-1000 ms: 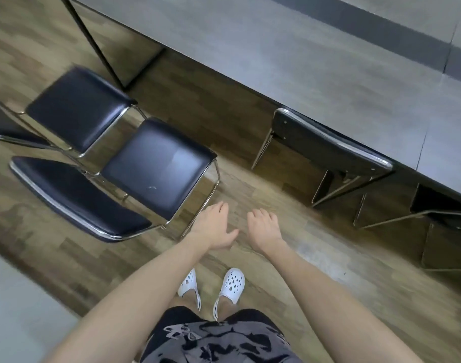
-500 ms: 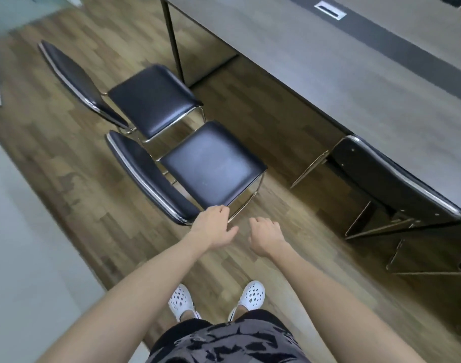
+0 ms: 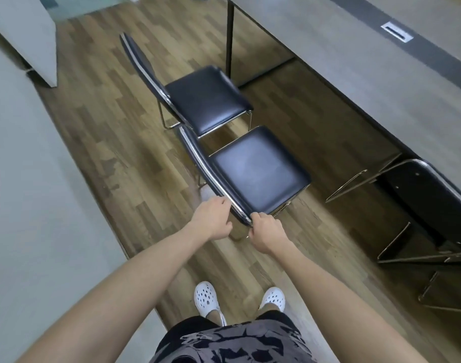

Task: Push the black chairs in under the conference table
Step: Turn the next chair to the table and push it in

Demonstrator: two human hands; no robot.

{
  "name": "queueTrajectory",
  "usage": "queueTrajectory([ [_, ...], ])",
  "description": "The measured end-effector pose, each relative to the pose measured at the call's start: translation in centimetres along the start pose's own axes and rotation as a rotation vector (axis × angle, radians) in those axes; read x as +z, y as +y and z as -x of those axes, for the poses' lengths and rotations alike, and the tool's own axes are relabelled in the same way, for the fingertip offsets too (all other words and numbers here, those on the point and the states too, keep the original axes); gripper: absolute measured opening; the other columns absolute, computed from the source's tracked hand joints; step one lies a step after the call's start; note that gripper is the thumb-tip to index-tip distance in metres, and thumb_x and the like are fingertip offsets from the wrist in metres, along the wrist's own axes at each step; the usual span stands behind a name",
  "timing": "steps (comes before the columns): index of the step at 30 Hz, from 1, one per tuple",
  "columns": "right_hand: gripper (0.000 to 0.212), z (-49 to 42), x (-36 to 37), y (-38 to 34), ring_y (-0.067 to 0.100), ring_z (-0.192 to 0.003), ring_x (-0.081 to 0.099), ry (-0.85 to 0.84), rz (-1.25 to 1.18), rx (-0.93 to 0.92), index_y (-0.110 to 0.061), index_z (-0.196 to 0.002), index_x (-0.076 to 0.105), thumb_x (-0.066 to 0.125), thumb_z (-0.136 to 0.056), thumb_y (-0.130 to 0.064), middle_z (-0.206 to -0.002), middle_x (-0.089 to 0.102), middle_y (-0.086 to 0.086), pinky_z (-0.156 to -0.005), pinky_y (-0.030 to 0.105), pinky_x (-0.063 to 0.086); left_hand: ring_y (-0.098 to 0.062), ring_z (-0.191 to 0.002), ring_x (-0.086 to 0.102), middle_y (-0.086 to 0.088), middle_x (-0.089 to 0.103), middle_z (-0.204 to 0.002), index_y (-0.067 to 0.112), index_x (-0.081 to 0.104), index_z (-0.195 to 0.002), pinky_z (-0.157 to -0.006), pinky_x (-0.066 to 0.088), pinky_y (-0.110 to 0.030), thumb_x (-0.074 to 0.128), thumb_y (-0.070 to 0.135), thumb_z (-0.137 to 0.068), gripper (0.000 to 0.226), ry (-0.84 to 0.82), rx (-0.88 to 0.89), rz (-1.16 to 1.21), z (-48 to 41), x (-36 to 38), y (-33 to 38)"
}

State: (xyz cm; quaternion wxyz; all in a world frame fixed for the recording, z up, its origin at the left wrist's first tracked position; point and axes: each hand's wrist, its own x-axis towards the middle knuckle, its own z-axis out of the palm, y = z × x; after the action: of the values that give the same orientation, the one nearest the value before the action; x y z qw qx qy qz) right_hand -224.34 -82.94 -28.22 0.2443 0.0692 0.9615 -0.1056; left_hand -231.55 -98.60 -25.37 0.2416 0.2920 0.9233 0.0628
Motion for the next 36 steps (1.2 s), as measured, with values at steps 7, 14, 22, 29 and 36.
queueTrajectory([
  [7,0.026,-1.4,-0.4,-2.8,0.033,-0.111,0.052,0.048,-0.044,0.021,-0.011,-0.111,0.046,0.048,-0.087,-0.02,-0.12,0.053,0.009,-0.088,0.042,0.041,-0.027,-0.132,0.039,-0.011,0.047,-0.139,0.009,0.046,-0.127,-0.106,0.037,-0.038,0.054,0.035,-0.089,0.046,-0.004,0.011,-0.004,0.0,0.3,-2.4],
  [14,0.032,-4.3,-1.6,-3.4,0.033,-0.109,0.052,0.041,-0.091,0.033,-0.009,-0.115,0.045,0.049,-0.088,-0.026,-0.12,0.052,0.01,-0.087,0.043,0.043,-0.024,-0.142,0.028,-0.011,0.032,-0.155,0.007,0.039,-0.142,-0.116,0.029,-0.037,0.053,0.036,-0.092,0.061,0.026,0.037,-0.012,-1.8,-0.6,-4.0],
  [22,0.06,-10.5,-4.0,-2.6,0.033,-0.123,0.046,-0.053,-0.187,0.001,-0.009,-0.137,0.035,0.046,-0.094,-0.05,-0.138,0.041,0.013,-0.099,0.046,0.04,-0.021,-0.146,0.023,-0.01,0.028,-0.158,0.006,0.036,-0.145,-0.118,0.021,-0.032,0.051,0.032,-0.092,0.061,0.081,0.033,-0.036,-6.7,-3.8,-6.1],
  [29,0.049,-15.4,-5.9,-1.5,0.038,-0.123,0.046,-0.105,-0.239,0.054,-0.01,-0.136,0.04,0.033,-0.099,-0.042,-0.139,0.043,0.015,-0.102,0.047,0.038,-0.021,-0.146,0.023,-0.008,0.026,-0.158,0.007,0.034,-0.146,-0.118,0.02,-0.029,0.061,0.018,-0.084,0.068,0.002,0.022,-0.135,-10.7,-5.7,-7.3],
  [36,0.048,-17.6,-6.5,-0.4,0.037,-0.121,0.048,-0.116,-0.238,0.117,-0.01,-0.134,0.042,0.029,-0.1,-0.041,-0.137,0.045,0.015,-0.1,0.047,0.039,-0.022,-0.139,0.035,-0.008,0.038,-0.151,0.009,0.039,-0.142,-0.113,0.032,-0.03,0.07,0.015,-0.08,0.07,-0.035,0.043,-0.137,-14.3,-7.4,-8.4],
])
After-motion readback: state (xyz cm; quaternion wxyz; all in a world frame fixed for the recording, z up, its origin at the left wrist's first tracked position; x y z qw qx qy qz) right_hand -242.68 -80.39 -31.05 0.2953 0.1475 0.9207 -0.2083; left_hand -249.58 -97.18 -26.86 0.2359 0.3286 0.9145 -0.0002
